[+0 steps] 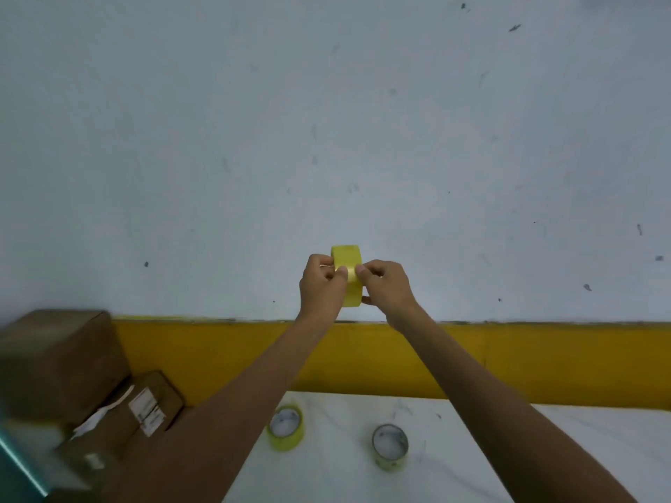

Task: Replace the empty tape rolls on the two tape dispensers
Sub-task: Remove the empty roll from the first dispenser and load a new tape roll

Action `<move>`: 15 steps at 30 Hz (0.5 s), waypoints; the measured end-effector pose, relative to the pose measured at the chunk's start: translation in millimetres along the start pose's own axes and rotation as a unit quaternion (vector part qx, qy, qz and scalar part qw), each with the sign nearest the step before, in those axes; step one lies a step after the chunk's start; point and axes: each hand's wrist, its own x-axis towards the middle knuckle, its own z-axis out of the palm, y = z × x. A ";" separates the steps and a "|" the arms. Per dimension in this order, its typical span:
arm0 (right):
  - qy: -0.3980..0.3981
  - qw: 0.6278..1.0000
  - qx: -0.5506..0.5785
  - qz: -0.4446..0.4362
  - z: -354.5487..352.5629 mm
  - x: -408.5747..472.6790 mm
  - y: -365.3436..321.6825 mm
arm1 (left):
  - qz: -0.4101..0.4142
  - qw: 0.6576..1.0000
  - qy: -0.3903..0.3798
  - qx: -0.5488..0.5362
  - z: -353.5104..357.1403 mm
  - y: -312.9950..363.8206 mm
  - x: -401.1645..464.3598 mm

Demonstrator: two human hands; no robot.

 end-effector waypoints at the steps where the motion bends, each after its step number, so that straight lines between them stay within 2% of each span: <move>1: 0.000 1.000 -0.007 -0.003 -1.8 -9.0 -2.8 | -0.005 1.000 -0.003 -0.009 -3.8 3.3 -10.8; 9: 0.010 0.998 -0.062 -0.032 -4.6 -97.3 -18.2 | -0.116 0.989 -0.027 -0.090 -41.9 23.8 -84.0; 15: 0.010 0.996 -0.077 -0.034 -15.1 -170.3 -11.6 | -0.144 0.984 -0.058 -0.092 -49.3 23.6 -140.8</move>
